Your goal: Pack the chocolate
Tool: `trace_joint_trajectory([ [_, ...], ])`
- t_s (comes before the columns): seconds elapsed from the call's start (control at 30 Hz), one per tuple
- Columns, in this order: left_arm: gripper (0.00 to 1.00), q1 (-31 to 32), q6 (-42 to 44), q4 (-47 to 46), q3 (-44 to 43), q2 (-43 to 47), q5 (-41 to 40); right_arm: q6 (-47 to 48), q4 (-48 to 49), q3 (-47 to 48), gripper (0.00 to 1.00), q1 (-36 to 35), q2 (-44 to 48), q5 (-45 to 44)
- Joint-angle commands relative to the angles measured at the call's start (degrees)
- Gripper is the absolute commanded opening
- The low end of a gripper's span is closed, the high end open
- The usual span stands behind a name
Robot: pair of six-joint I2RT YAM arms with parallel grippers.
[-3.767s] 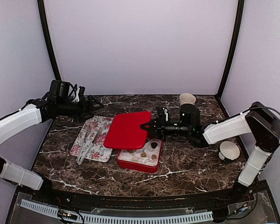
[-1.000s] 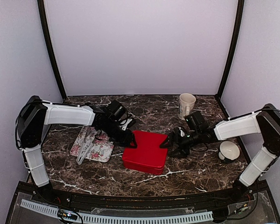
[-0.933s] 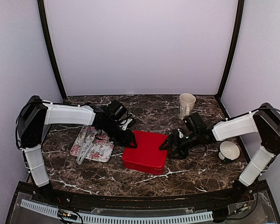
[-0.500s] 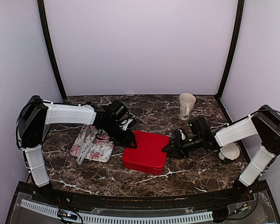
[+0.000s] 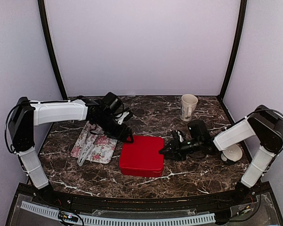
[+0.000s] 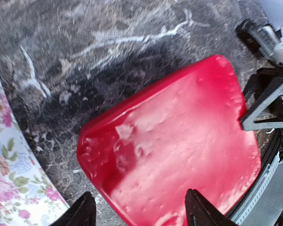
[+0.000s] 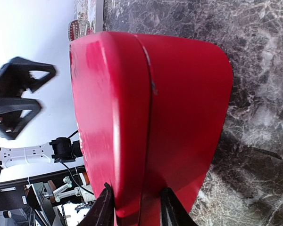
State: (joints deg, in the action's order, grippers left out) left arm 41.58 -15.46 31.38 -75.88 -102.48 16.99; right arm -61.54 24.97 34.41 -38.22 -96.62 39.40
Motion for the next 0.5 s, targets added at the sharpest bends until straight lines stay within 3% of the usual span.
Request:
trace_joint_trajectory([
  [0.0,0.66,-0.03,5.11,2.39,-2.72,8.19,-2.87,-1.46,-5.44,-2.94,0.25,-2.17,-3.68,-2.63],
  [0.1,0.60,1.30,8.20,1.81,-2.47,10.43,0.74,-2.52,-4.07,-2.98,0.25,-2.44,-3.85,-2.45],
  [0.3,0.43,13.01,15.06,3.34,-5.18,10.34,-0.15,-3.16,-4.09,-1.79,0.25,-3.84,-4.43,-2.95],
  [0.47,0.30,18.47,16.26,3.08,-6.69,6.77,-1.14,-4.18,-3.57,-2.28,0.25,-4.54,-4.90,-3.49],
])
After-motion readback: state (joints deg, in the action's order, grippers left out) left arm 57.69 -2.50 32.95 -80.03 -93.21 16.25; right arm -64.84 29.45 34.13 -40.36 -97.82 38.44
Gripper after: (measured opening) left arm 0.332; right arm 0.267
